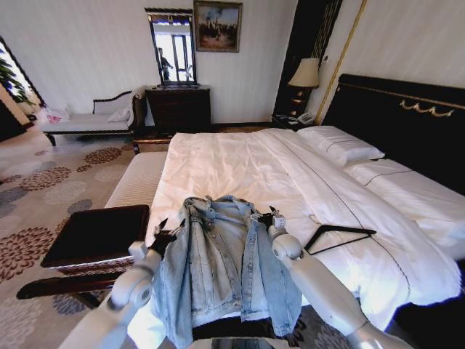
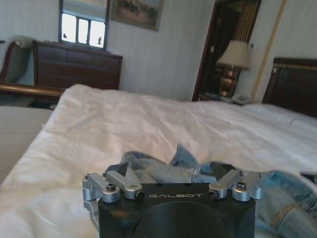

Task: Pick up the clothes from the bed and hang them on the clothes hanger.

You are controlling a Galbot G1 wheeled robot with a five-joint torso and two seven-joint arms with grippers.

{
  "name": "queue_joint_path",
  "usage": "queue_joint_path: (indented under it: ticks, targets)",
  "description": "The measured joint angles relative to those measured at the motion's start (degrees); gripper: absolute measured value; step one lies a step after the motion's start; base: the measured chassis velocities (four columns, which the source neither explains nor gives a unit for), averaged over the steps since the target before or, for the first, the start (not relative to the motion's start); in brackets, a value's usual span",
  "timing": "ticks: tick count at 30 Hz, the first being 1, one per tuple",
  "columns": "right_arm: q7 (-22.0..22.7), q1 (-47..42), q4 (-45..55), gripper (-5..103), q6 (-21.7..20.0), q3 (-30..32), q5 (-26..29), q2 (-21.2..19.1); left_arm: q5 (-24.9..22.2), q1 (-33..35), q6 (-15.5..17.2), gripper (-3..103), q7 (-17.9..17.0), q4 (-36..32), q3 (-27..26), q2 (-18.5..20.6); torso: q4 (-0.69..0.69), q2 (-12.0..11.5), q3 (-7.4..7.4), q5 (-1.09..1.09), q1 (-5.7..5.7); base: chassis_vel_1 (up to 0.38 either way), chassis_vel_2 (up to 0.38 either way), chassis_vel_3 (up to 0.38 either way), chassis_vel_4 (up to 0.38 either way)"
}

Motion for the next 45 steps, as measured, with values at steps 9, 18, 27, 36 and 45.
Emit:
queue_joint_path:
  ticks: [9, 18, 27, 36, 45]
  targets:
    - [-0.21, 3.78, -1.54, 100, 0.12, -4.00, 0.96, 2.12, 0.53, -11.15, -0.18, 97, -0.44, 10.96, 12.85, -4.03, 0.05, -0.01, 0.00, 0.02, 0.00, 0.008, 0.002, 0.007, 0.017]
    - [-0.16, 4.58, -1.63, 100, 0.05, -3.33, 2.05, 0.49, 4.41, -18.58, -0.89, 91, 0.05, 20.13, 19.60, -9.99, 0.07, -0.01, 0.00, 0.05, 0.01, 0.000, 0.000, 0.000, 0.000]
    - [-0.24, 4.23, -0.95, 100, 0.02, -1.38, 3.74, -1.08, 11.44, -25.24, -3.12, 90, -0.33, 30.84, 22.86, -16.02, 0.06, 0.00, 0.00, 0.04, 0.00, 0.000, 0.000, 0.000, 0.000]
    - [-0.19, 3.75, 0.00, 100, -0.15, -0.21, 5.06, -1.97, 14.01, -28.59, -3.83, 77, 0.02, 39.49, 23.14, -20.88, 0.07, 0.00, 0.00, 0.04, 0.00, 0.000, 0.000, 0.000, 0.000]
    - [-0.18, 3.42, 0.41, 100, -0.22, 0.08, 5.10, -1.98, 15.40, -29.18, -4.65, 44, -0.17, 43.42, 19.57, -22.36, 0.08, 0.00, 0.00, 0.03, -0.01, 0.000, 0.000, 0.000, 0.000]
